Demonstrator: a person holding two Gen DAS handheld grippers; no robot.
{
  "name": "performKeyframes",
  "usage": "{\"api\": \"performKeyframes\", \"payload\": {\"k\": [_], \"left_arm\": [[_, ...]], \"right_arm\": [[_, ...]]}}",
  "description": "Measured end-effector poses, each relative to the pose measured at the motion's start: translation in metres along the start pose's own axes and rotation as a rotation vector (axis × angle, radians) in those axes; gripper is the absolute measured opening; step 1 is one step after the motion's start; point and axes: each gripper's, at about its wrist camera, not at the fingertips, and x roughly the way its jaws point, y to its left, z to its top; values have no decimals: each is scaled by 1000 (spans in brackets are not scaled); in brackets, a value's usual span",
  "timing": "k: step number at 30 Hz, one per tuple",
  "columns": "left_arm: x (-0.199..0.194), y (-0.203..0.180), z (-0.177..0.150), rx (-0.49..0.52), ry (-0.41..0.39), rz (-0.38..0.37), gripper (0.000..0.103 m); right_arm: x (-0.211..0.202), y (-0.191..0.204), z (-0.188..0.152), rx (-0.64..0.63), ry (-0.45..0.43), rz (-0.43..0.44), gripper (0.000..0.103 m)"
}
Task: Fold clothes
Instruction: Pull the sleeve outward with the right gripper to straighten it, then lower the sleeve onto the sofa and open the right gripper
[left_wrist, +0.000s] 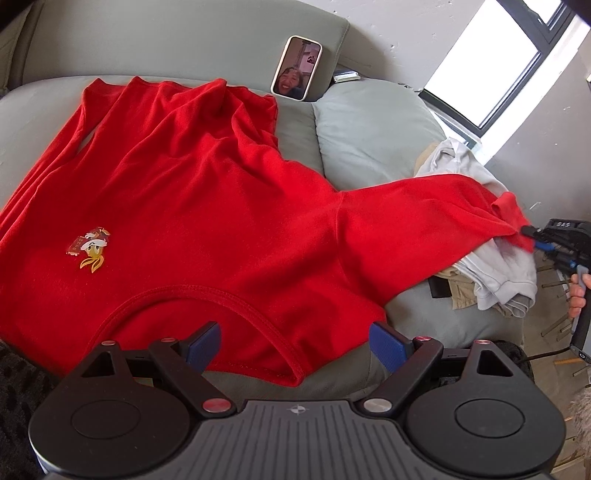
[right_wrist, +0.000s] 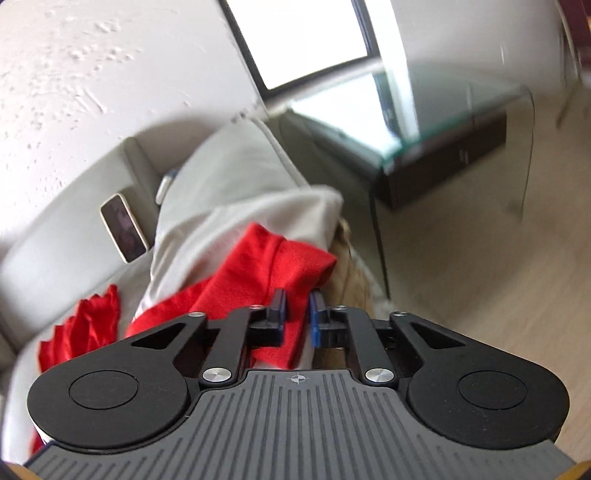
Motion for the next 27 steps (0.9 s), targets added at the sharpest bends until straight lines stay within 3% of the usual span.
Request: {"api": "performKeyframes", "payload": {"k": [6, 9, 11, 14, 15, 17, 19, 21, 24, 27], "left_arm": [[1, -4, -1, 12, 1, -7, 86], [2, -7, -1, 14, 5, -8, 86], [3, -8, -2, 7, 13, -18, 86], [4, -9, -2, -1, 29, -39, 86], [5, -10, -2, 1, 35, -43, 86], [6, -10, -3, 5, 36, -44, 86], [5, -8, -3, -2, 27, -39, 86], [3, -3, -2, -21, 10, -24, 86], [-3, 11, 2, -47, -18, 13, 86], [-15, 33, 7, -71, -57, 55, 86]], "right_arm": [[-18, -1, 31, -49, -181, -127, 7], [-11, -5, 55, -96, -239, -229, 7], [3, -7, 68, -129, -225, -296, 7], [33, -12, 79, -137, -134, -341, 7], [42, -12, 79, -141, -102, -340, 7], [56, -9, 75, -149, -30, -305, 19], [55, -2, 67, -132, -7, -254, 48], [37, 10, 58, -124, -62, -228, 61], [-6, 38, 41, -166, -163, -182, 65], [-49, 65, 10, -176, -192, -23, 66]]}}
